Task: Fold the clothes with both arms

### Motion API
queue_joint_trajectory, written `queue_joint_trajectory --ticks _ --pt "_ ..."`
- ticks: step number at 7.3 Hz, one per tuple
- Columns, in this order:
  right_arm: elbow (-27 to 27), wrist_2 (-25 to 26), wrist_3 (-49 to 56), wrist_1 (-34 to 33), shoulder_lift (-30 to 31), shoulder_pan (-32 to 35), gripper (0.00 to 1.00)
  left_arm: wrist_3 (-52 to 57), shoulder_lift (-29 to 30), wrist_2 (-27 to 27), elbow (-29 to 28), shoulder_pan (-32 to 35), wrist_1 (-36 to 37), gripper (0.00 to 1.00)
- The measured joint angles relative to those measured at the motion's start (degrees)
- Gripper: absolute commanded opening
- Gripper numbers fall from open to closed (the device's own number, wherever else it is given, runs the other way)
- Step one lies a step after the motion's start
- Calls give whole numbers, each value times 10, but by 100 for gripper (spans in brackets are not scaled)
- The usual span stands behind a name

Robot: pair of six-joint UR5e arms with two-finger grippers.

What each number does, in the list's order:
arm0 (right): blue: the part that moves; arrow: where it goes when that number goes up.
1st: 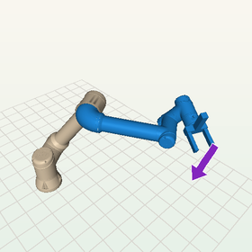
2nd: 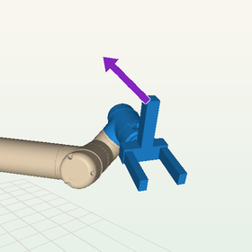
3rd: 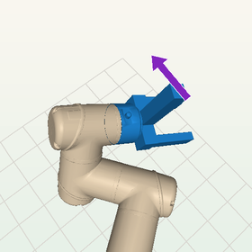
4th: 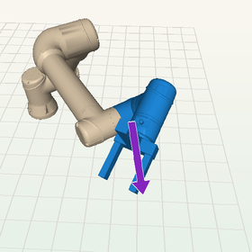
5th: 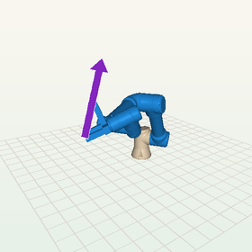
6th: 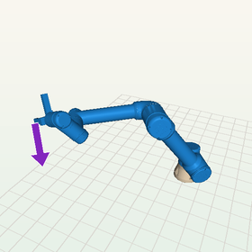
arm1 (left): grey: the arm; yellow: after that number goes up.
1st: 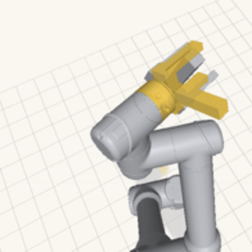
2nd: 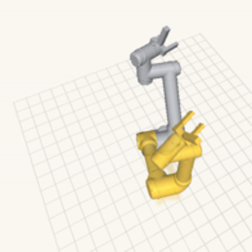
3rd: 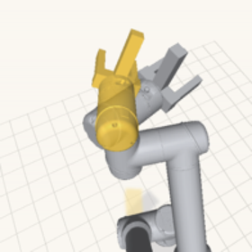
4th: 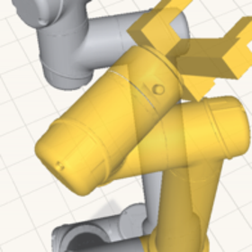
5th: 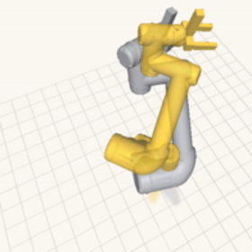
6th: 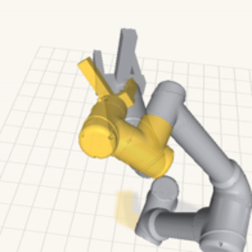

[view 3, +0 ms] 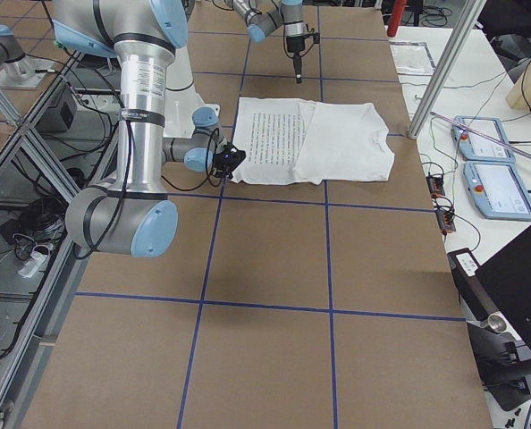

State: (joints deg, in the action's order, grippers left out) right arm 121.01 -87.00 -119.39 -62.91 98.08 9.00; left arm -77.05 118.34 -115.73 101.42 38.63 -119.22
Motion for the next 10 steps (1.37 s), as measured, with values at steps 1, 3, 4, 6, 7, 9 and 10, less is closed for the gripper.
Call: queue_joint_trajectory --ticks 1,3,4,6,7,9,10 --pt "6 -1 0 0 2 2 0 -25 -11 6 11 -12 1 73" --pt "23 -3 0 -11 8 1 0 -84 -57 78 60 -87 33 73" --pt "30 -6 0 -19 9 1 0 -112 -68 126 99 -139 101 73" --pt "36 -11 0 -24 10 0 0 -148 -91 198 159 -223 220 73" --pt "37 -12 0 -24 10 0 0 -168 -110 221 167 -255 239 72" --pt "37 -14 0 -24 10 0 0 -190 -123 236 159 -290 250 68" --pt "38 -14 0 -24 9 0 0 -193 -122 237 151 -297 251 66"
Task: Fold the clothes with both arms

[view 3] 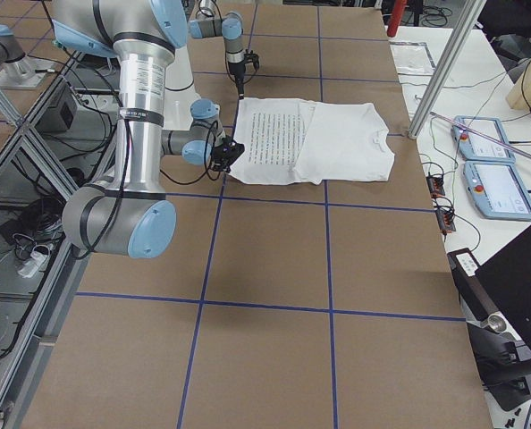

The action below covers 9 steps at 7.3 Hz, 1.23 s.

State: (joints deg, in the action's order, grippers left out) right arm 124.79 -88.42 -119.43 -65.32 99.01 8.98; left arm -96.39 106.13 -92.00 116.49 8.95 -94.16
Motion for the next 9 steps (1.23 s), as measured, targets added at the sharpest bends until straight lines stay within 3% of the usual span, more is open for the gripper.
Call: queue_joint_trajectory --ticks 6,8,9 --pt "4 0 0 -1 0 1 0 5 3 0 -13 -2 0 60" --pt "4 0 0 -1 0 0 0 7 3 1 -14 1 0 39" --pt "4 0 0 -1 0 0 0 7 3 1 -15 2 0 14"
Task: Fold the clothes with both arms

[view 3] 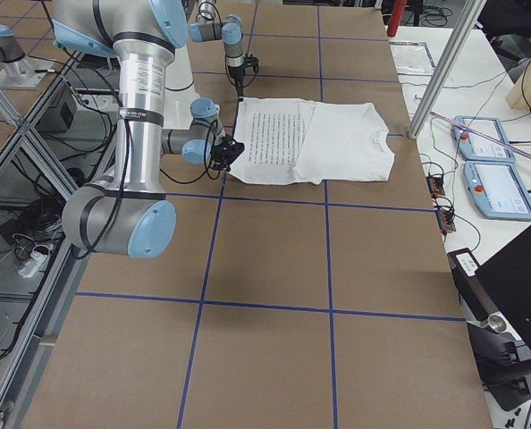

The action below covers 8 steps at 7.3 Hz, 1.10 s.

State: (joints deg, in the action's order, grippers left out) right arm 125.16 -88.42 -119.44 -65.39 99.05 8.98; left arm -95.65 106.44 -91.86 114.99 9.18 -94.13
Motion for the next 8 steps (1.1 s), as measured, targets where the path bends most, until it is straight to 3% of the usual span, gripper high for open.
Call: queue_joint_trajectory --ticks 1,6,8 --pt "0 0 0 0 0 0 0 0 0 0 -1 1 0 0" --pt "0 0 0 0 -1 -2 0 -4 -2 -1 8 5 2 0" --pt "12 0 0 0 -1 -17 0 -5 -20 -2 43 6 7 0"
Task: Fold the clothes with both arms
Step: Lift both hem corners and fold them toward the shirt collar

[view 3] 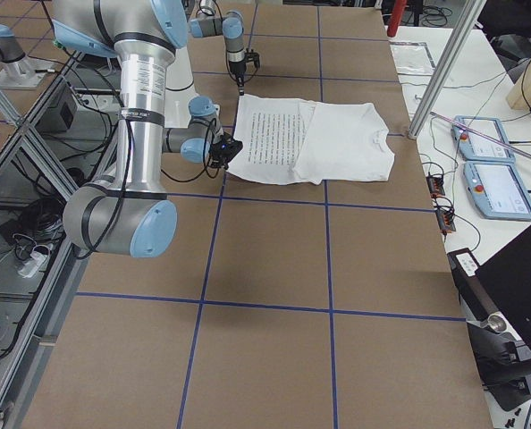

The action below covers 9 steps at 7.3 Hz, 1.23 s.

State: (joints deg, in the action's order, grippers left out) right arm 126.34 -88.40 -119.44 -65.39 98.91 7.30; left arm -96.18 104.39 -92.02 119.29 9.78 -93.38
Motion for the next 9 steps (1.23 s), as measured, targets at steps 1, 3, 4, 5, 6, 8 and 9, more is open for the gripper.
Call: queue_joint_trajectory --ticks 1,3,4,5,6,8,9 --pt "14 0 0 0 0 -18 0 -1 -14 0 31 -1 15 0" --pt "42 4 -10 0 1 -61 0 -2 -37 0 88 -5 54 0" --pt "52 6 -14 -1 1 -78 0 -7 -46 0 107 -9 66 0" --pt "59 9 -16 -1 1 -91 0 -19 -55 -1 124 -17 71 0" --pt "65 12 -16 -1 3 -99 0 -36 -62 -1 143 -30 77 0" --pt "98 12 -17 -1 30 -103 0 -68 -61 0 181 -48 90 0" --pt "124 11 -17 -1 49 -91 0 -70 -48 -1 194 -41 93 0"
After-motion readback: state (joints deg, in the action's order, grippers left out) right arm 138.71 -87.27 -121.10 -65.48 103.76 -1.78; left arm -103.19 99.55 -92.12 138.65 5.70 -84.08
